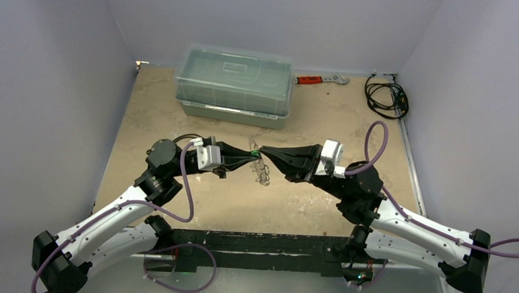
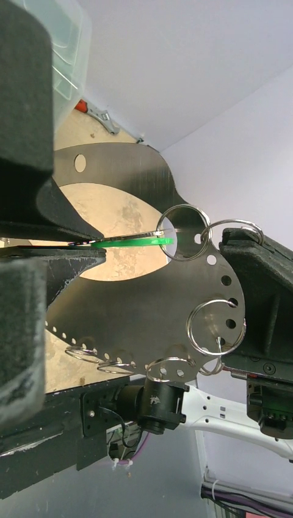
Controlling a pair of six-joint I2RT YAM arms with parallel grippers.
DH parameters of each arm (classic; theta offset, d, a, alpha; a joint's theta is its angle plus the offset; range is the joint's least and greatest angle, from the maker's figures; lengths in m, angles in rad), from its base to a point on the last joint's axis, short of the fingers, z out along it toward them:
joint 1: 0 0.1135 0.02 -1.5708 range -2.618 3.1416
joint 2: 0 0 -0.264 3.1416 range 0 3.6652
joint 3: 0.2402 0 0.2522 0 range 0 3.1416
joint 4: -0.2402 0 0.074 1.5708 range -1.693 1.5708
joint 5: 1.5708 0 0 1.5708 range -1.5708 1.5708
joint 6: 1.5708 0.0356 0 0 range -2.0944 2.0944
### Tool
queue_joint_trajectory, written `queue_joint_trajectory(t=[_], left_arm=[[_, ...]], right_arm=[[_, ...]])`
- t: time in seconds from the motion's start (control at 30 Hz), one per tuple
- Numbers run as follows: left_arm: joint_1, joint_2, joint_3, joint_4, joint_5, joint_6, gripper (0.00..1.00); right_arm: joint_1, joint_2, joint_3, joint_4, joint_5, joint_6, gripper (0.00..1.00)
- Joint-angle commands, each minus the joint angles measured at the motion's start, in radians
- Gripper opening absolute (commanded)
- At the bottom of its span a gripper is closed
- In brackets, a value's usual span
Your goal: Put the keys on the keyring
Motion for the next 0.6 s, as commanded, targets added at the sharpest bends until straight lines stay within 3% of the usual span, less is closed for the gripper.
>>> queue_joint_trajectory(t=[0.0,0.53,0.57], left_arm=[[0.004,-0.006,0.045,-0.013,-0.014,0.001,0.0],[0.004,-0.036,0.199,-0.573,-0.261,0.014,0.0],[0.003,-0.027,0.215,-0.608,-0.274,0.011,0.0]], right_arm=[[0.001,-0.021,0.027,0.043,0.005,0.002,0.0],[0.001,0.003,-0.041,-0.024,0.109,0.004,0.0],[0.001,0.01,-0.044,-0.023,0.115,0.01,0.03]])
